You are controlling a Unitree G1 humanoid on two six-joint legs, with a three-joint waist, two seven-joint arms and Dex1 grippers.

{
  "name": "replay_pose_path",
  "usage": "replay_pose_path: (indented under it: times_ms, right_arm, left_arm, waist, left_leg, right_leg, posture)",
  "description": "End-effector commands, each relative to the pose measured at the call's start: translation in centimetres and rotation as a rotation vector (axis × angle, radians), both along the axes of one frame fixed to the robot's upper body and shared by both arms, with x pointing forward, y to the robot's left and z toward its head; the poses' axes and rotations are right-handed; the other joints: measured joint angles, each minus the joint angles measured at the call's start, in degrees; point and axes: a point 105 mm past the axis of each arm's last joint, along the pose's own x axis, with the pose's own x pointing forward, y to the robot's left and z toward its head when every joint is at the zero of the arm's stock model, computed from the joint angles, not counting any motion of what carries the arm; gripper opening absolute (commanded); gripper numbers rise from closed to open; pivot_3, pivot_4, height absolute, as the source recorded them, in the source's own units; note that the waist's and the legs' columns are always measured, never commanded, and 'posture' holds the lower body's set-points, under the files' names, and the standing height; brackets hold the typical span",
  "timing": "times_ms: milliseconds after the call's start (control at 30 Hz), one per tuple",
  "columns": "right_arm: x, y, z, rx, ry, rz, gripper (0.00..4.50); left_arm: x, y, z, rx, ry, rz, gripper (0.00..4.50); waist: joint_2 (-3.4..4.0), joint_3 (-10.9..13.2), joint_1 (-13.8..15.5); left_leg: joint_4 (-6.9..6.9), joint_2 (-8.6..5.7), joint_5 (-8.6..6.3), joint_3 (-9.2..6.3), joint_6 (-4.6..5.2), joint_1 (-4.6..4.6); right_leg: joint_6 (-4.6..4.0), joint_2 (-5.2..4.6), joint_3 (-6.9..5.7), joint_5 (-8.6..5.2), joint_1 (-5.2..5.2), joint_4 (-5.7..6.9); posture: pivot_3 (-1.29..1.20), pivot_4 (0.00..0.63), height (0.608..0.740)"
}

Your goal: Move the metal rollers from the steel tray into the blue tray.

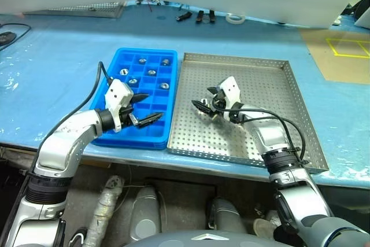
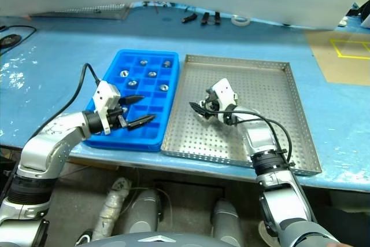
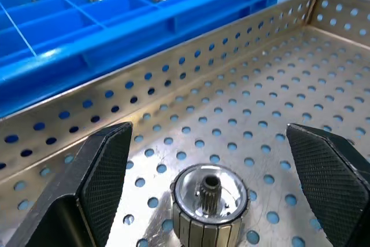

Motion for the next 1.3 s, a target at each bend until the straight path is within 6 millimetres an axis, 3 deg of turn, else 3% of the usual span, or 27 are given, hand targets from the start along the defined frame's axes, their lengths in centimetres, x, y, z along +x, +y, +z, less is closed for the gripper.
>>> replay_pose_path:
  times_ms: [33,300,433,533,733,767,1033,1300]
  right_arm:
    - [-0.4,1.0,0.7,-0.002,-0.046,0.032,4.48]
    - [-0.1,0.4,-1.2,-0.029,0.053,-0.049,4.48]
    - [-0.1,0.0,-1.2,-0.021,0.074,-0.070,4.48]
    - [-0.1,-0.2,-1.4,-0.032,0.080,-0.077,3.86]
    - [-0.4,0.1,-0.4,-0.004,0.054,-0.061,1.76]
    - [-0.4,0.2,-0.2,-0.003,0.046,-0.055,1.62]
    - [-0.5,1.3,1.8,0.003,-0.012,0.010,1.63]
    - [-0.6,5.4,6.6,0.046,-0.111,0.169,1.63]
  left_arm:
    - [-0.4,0.0,1.4,-0.013,-0.047,-0.009,4.50]
    - [-0.3,-0.4,1.4,-0.013,-0.040,-0.028,4.50]
    - [-0.4,-0.6,1.3,-0.010,-0.031,-0.042,4.50]
    - [-0.4,-0.6,1.3,-0.010,-0.025,-0.051,4.50]
    - [-0.8,-0.3,1.1,-0.011,-0.002,-0.061,4.50]
    - [-1.0,-0.2,1.1,-0.013,0.003,-0.062,4.50]
    - [-1.4,0.6,1.1,-0.021,0.014,-0.036,4.50]
    - [-1.8,2.4,1.5,-0.028,-0.015,0.062,4.50]
  waist:
    - [0.00,0.0,-0.1]
    - [0.00,0.0,-0.1]
    - [0.01,0.0,-0.2]
    - [0.01,0.0,-0.2]
    - [0.00,0.0,-0.2]
    - [0.00,0.0,-0.2]
    - [0.01,0.0,-0.2]
    - [0.01,0.0,0.1]
  left_leg:
    - [0.00,0.00,0.00,0.00,0.00,0.01]
    - [0.00,-0.02,0.00,-0.01,-0.01,0.02]
    - [0.00,0.00,0.01,-0.02,-0.02,0.06]
    - [0.00,0.00,0.02,-0.02,-0.03,0.10]
    - [0.00,-0.01,0.02,-0.01,-0.04,0.07]
    - [0.00,-0.02,0.02,-0.01,-0.04,0.05]
    - [-0.01,-0.01,0.02,0.00,-0.03,-0.02]
    - [-0.04,-0.01,0.02,-0.01,-0.03,-0.01]
  right_leg:
    - [0.00,0.00,0.00,0.00,0.00,0.00]
    - [0.00,0.01,0.03,0.00,-0.01,0.05]
    - [0.00,0.01,0.03,0.00,-0.02,0.09]
    - [0.01,0.02,0.05,0.00,-0.02,0.15]
    - [0.01,0.01,0.07,-0.01,-0.06,0.17]
    - [0.01,0.01,0.07,-0.01,-0.06,0.14]
    - [0.02,0.01,0.07,-0.02,-0.13,0.10]
    - [0.03,0.02,0.08,-0.02,-0.19,0.16]
  posture:
    - [0.17,0.150,0.740]
    - [0.15,0.150,0.740]
    - [0.15,0.150,0.740]
    - [0.14,0.150,0.740]
    - [0.14,0.150,0.740]
    - [0.14,0.150,0.740]
    - [0.17,0.150,0.740]
    - [0.28,0.150,0.740]
